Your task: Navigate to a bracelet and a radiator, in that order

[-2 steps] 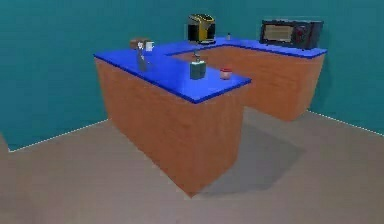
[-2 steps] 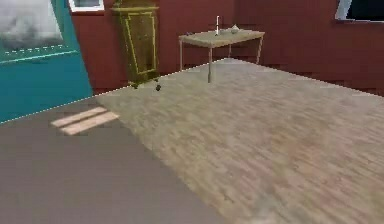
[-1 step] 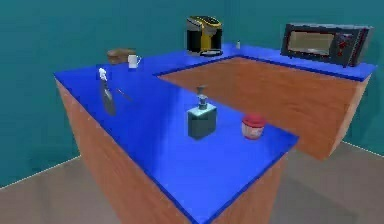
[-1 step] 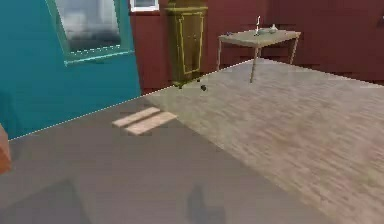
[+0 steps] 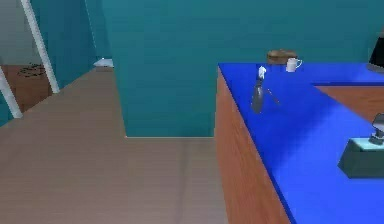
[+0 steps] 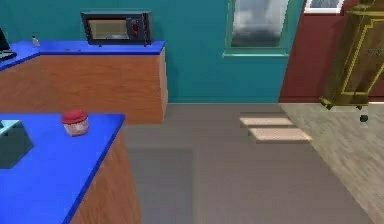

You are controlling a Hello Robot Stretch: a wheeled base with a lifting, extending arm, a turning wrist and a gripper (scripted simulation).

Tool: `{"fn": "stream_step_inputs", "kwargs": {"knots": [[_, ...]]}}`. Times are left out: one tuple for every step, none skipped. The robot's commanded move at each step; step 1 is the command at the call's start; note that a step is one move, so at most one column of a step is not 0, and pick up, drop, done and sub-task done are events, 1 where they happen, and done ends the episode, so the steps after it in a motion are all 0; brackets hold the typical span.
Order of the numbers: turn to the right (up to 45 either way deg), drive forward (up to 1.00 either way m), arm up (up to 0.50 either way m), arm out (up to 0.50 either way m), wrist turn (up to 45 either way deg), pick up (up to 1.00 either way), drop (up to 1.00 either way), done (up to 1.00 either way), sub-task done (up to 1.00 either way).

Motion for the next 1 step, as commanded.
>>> {"fn": "stream_step_inputs", "kwargs": {"knots": [[0.0,0.45,0.00,0.00,0.0,0.00,0.00,0.00,0.00]]}}
